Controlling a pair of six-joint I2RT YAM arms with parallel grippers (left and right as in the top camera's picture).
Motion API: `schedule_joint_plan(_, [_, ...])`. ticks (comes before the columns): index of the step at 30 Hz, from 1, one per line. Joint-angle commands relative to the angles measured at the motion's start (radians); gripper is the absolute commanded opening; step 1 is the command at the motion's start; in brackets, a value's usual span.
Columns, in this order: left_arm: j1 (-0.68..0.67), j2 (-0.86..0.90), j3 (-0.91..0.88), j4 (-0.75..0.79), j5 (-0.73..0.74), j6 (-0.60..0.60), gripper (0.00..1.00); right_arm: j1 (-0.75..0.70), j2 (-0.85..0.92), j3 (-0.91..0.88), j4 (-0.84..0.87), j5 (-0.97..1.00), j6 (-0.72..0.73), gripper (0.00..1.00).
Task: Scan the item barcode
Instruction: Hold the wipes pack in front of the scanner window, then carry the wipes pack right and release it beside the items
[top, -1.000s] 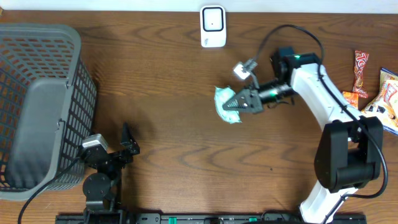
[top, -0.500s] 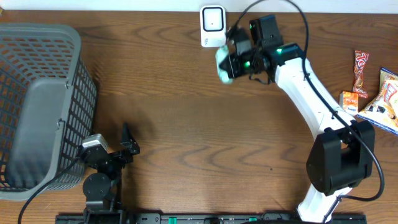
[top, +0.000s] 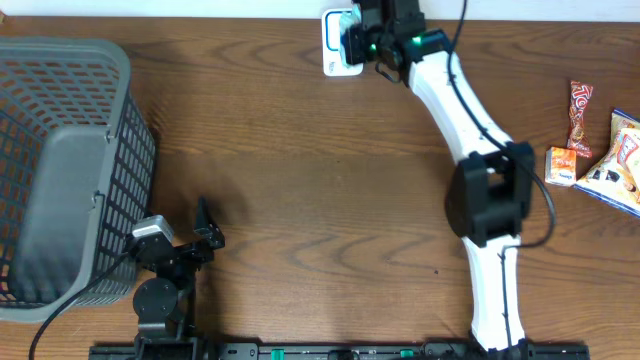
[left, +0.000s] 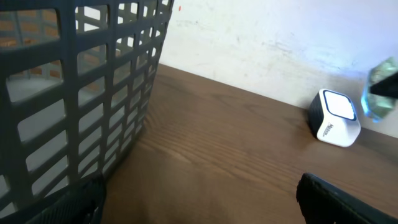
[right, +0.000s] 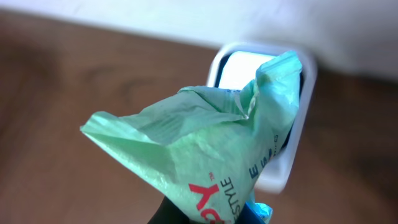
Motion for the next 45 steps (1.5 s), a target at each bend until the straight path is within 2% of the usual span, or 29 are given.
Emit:
schedule_joint_plan(1, [0.003, -0.001, -0.019, -0.037, -0.01, -0.005, 0.98, 0.016, 0.098, 0.138, 0.026, 0.115, 0.014, 0.01])
schedule_joint_plan(6, [0.003, -0.001, -0.019, -0.037, -0.01, -0.005, 0.98, 0.033, 0.156, 0.176, 0.097, 0.182, 0.014, 0.01])
schedule_joint_plan(15, [0.003, -0.001, -0.019, -0.037, -0.01, -0.005, 0.98, 0.058, 0.165, 0.176, 0.123, 0.234, 0.011, 0.01])
schedule_joint_plan(20, [0.003, -0.001, -0.019, -0.037, -0.01, -0.005, 0.98, 0.052, 0.148, 0.222, -0.005, 0.27, 0.011, 0.01])
schedule_joint_plan(25, [0.003, -0.001, -0.019, -0.037, -0.01, -0.005, 0.98, 0.017, 0.099, 0.315, -0.227, 0.323, -0.008, 0.01])
schedule_joint_plan(29, [0.003, -0.001, -0.019, -0.037, -0.01, -0.005, 0.98, -0.041, 0.055, 0.366, -0.431, 0.375, -0.009, 0.01])
schedule_joint_plan(31, [0.003, -0.001, -0.019, -0.037, -0.01, -0.005, 0.98, -0.076, 0.042, 0.365, -0.498, 0.475, -0.009, 0.01])
schedule_joint_plan(32, [0.003, -0.001, -0.019, -0.037, -0.01, -0.005, 0.98, -0.117, 0.042, 0.365, -0.556, 0.595, -0.01, 0.01])
schedule_joint_plan(34, [0.003, -0.001, -0.019, -0.037, -0.01, -0.005, 0.98, -0.168, 0.047, 0.354, -0.589, 0.66, -0.032, 0.01])
schedule_joint_plan(40, [0.003, -0.001, -0.019, -0.037, -0.01, -0.005, 0.98, -0.342, 0.062, 0.24, -0.554, 0.665, -0.141, 0.01])
schedule_joint_plan(45, [0.003, -0.001, -0.019, -0.037, -0.01, -0.005, 0.98, -0.48, 0.062, 0.087, -0.442, 0.658, -0.154, 0.01])
